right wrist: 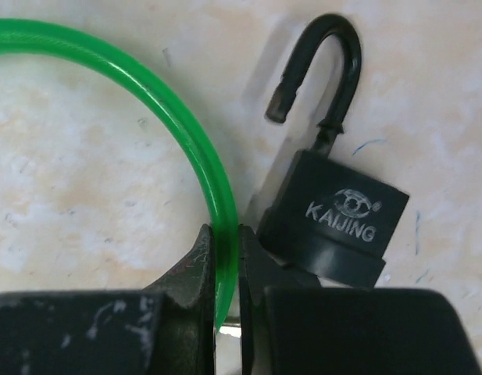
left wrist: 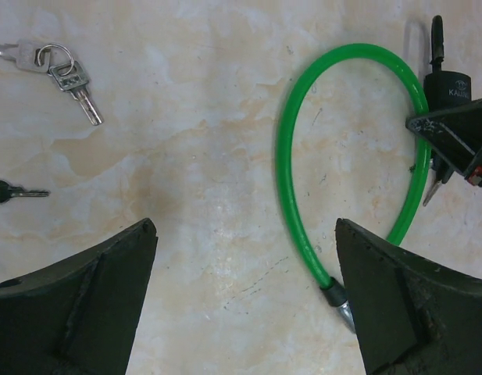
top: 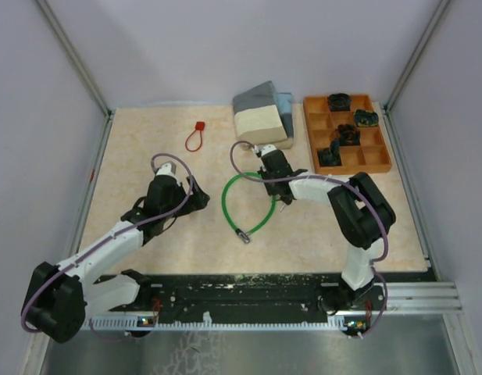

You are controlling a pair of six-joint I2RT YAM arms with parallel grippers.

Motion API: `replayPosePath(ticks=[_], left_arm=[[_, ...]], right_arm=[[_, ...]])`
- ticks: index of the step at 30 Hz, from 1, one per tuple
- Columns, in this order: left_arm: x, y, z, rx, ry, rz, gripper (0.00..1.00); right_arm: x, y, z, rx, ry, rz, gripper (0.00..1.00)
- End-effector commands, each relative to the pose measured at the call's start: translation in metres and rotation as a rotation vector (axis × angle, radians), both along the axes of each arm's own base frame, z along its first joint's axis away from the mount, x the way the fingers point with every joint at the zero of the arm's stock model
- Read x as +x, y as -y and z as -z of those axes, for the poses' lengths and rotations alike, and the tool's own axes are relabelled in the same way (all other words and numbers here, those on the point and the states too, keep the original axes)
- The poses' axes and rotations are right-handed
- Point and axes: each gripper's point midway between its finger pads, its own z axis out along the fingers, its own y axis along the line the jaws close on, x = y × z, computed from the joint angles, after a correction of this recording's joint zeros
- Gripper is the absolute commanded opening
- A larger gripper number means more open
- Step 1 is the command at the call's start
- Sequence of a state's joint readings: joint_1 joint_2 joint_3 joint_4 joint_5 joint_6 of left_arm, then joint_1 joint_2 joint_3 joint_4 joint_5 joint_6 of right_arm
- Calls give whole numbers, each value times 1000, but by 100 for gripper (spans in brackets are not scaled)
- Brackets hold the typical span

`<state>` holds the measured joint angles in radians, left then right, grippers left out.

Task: Unlock with the key
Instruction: Move the lock to the center of the board.

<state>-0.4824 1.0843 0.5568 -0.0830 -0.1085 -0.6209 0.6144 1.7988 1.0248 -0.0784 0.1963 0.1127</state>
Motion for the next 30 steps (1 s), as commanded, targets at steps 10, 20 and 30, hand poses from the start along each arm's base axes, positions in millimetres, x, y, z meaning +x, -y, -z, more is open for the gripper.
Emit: replayPosePath(ticks=[10, 20, 30], left_arm=[[3, -19, 7, 47, 1, -71, 100], [10, -27, 14, 53, -29, -108, 100], [16, -34, 21, 44, -84, -154, 99]], right_arm=[[96, 24, -22, -166, 134, -97, 0], [90, -50, -17, -96, 164, -376, 0], [134, -53, -28, -128, 155, -193, 0]])
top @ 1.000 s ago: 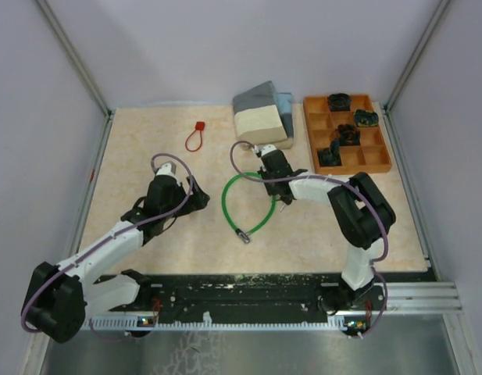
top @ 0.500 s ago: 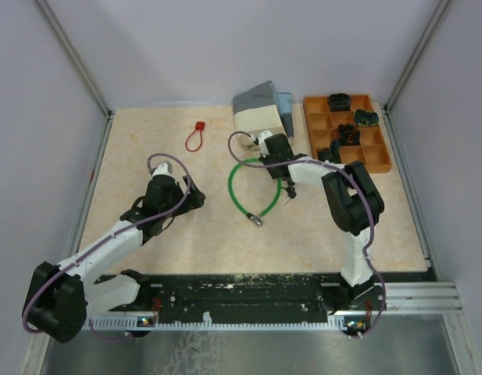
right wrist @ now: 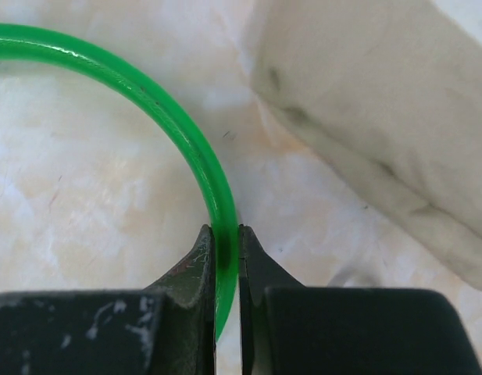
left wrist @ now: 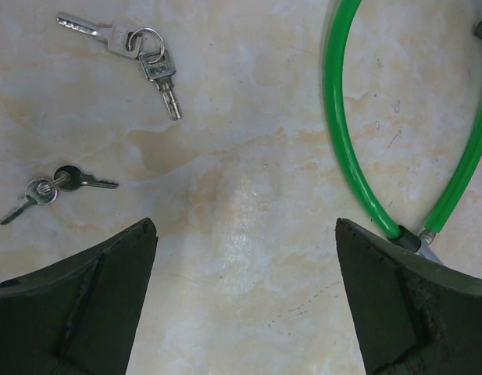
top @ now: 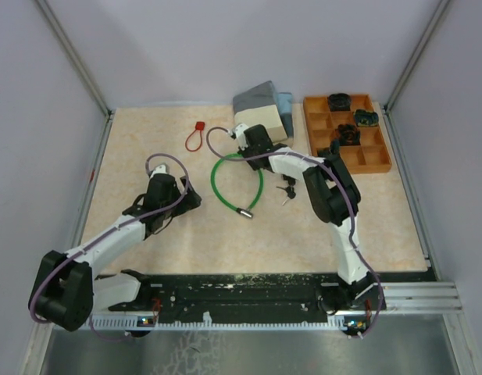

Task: Unlock with the key
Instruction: Move the lock to the center of the board.

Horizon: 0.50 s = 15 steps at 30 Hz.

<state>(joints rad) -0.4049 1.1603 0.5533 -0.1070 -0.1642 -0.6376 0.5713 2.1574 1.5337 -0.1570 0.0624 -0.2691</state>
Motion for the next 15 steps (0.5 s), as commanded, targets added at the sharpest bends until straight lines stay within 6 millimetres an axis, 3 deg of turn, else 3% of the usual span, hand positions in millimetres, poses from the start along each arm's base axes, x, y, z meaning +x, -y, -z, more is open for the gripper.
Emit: replayPosePath(ticks=[1, 11, 15], left_arm=[[7, -1, -8, -15, -5, -27, 99], [15, -15, -12, 35, -28, -104, 99], [24, -18, -9, 65, -45, -129, 98]], right_arm=[[29, 6, -18, -2, 43, 164, 0], [9, 51, -10, 16, -17, 422, 0], [-9, 53, -17, 73, -64, 456, 11]])
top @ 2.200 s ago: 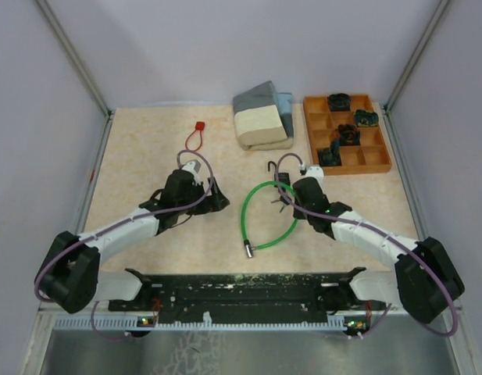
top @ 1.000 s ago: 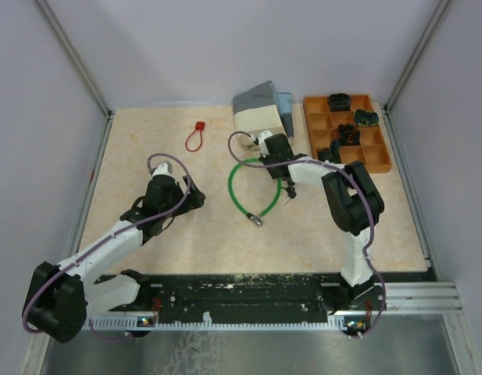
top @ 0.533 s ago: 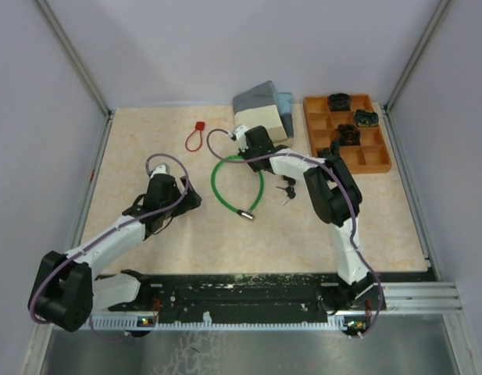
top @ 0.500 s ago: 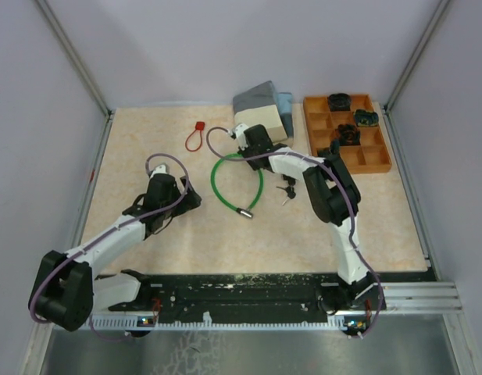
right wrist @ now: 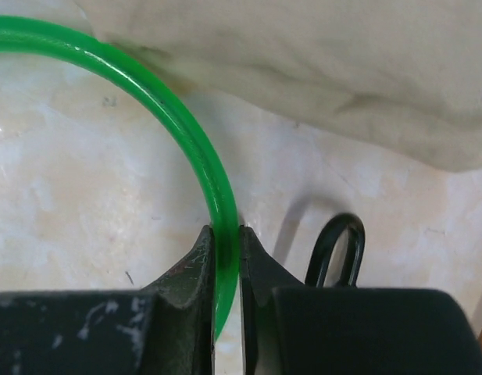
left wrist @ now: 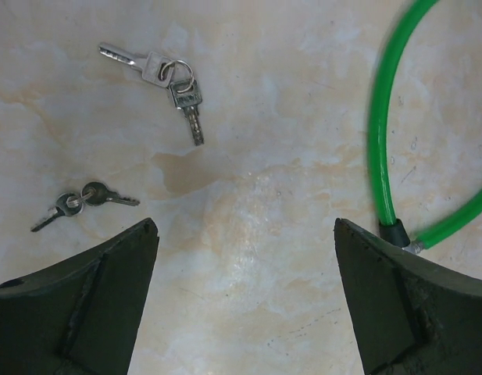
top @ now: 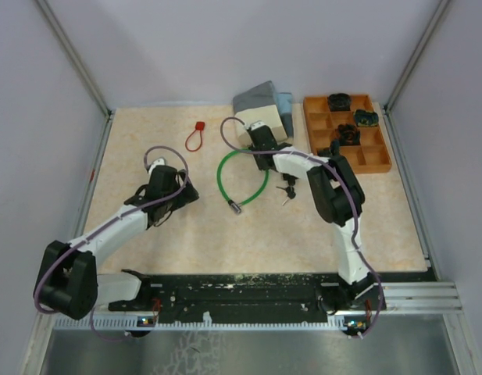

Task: Unlock with the key
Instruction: Move the lock to the center of the board.

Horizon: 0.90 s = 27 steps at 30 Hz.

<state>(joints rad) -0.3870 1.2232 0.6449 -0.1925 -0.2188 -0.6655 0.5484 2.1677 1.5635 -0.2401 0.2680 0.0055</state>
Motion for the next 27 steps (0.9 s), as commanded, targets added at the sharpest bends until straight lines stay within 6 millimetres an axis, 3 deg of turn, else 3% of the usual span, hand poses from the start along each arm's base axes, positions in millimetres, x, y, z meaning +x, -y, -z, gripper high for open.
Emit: replayPosePath(ticks=[1, 7, 13, 18, 22, 27], left_arm=[[14, -9, -3, 39, -12, -58, 97], [30, -20, 9, 108, -63, -93, 94], [49, -31, 23, 149, -139, -143, 86], [62, -34, 37, 148, -207, -184, 78], [66, -36, 52, 172, -273, -197, 70], [68, -37, 60, 201, -329, -199, 60]], right_arm=[[-20, 12, -25, 83, -25, 92, 16], [-55, 2, -66, 276, 12, 35, 37], [-101, 2, -113, 484, 89, -10, 46], [-132, 19, -116, 538, 151, 6, 47], [-152, 28, -108, 578, 177, 9, 47], [-162, 30, -102, 605, 185, 4, 48]])
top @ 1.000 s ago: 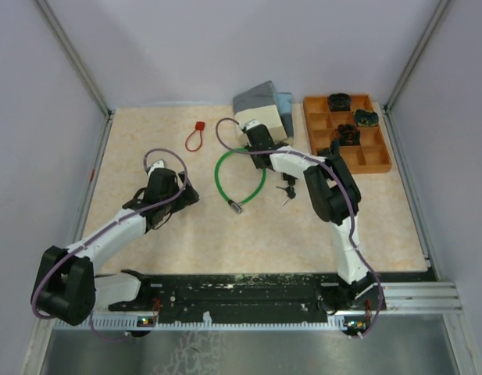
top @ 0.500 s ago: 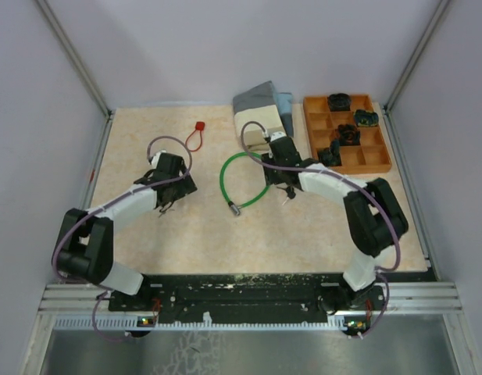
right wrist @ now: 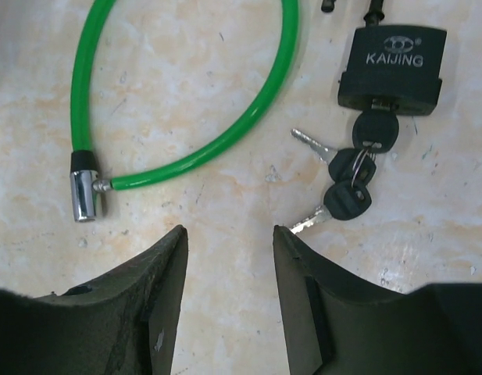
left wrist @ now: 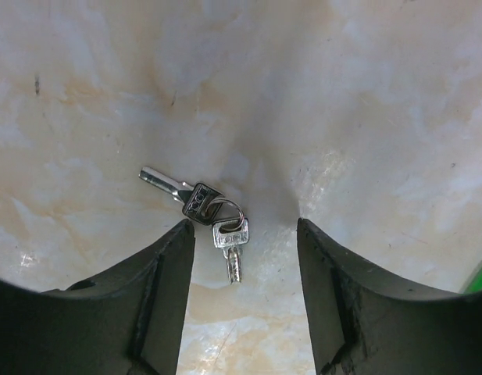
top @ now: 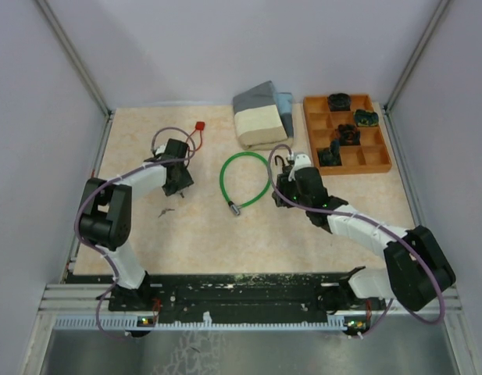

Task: Unlock with the key
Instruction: Move the lock to the center of the board, then move the key to the center of the board.

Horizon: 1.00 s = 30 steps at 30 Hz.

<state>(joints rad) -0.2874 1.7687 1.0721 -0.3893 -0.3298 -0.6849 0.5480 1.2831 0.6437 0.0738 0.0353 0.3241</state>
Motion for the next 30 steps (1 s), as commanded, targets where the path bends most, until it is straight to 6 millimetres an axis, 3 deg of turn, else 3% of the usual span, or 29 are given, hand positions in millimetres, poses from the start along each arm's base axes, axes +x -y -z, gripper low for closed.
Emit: replayPosePath(ticks=[1, 8, 14, 24, 28, 30], left_arm=[[-7, -5, 8, 24, -71, -22, 58], [-26, -6, 22, 24, -145, 0, 37], [-49, 19, 29, -66, -201, 125, 23], [-104, 83, 22, -122, -269, 395, 23], [-136, 82, 23, -78, -325, 406, 28], [-145, 75, 23, -74, -330, 383, 36]], right_arm=[[10, -9, -34, 93, 126, 16, 48], [13, 0, -33, 89, 160, 67, 48], [13, 1, -30, 76, 160, 72, 48], [14, 2, -25, 57, 154, 73, 48], [15, 4, -24, 46, 155, 77, 48], [15, 3, -23, 44, 152, 77, 48]])
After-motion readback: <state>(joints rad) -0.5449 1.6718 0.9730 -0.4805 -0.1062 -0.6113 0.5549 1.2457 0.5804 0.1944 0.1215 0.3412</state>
